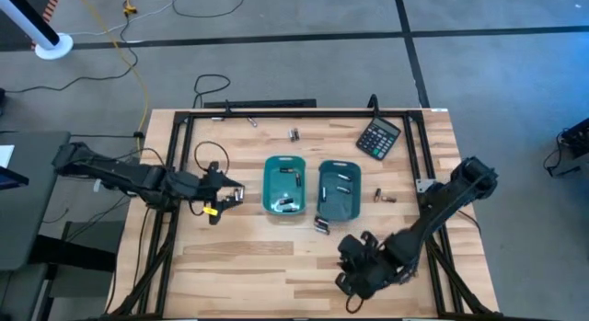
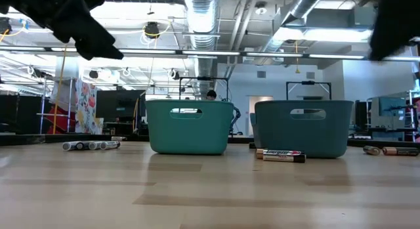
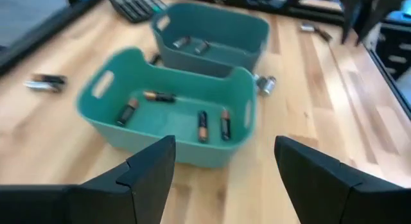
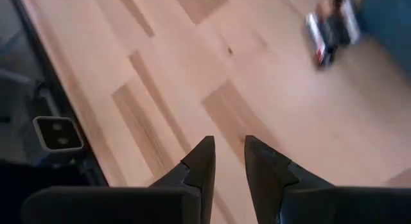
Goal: Sort batteries
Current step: Put the silver battery into the blue bin
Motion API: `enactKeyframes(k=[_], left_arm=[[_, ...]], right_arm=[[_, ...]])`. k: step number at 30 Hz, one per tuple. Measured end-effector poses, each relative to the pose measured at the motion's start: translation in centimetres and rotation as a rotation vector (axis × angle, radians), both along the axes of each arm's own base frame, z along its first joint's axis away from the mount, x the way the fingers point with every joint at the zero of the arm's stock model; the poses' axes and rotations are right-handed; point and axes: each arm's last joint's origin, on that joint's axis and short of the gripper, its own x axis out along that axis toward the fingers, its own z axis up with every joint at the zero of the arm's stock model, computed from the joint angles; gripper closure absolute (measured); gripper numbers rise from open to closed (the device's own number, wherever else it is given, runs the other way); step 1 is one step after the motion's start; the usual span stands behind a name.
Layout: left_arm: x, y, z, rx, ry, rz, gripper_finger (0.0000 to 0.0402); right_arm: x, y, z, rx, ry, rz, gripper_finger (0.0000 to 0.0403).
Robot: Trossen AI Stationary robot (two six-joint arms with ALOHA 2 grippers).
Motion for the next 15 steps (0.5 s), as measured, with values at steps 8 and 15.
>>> enactKeyframes(k=[8, 15], left_arm=[[0.1, -1.5, -0.4, -0.045, 0.025, -0.062, 0.0141], [-0.2, -2.4, -0.4, -0.083, 0.023, -0.106, 0.0141]], right_arm=[[-0.8, 2.9, -5.0, -0.071, -0.023, -0.113, 0.0289], [0.0, 3.8, -9.0, -0.097, 0.004, -0.137, 0.0233]])
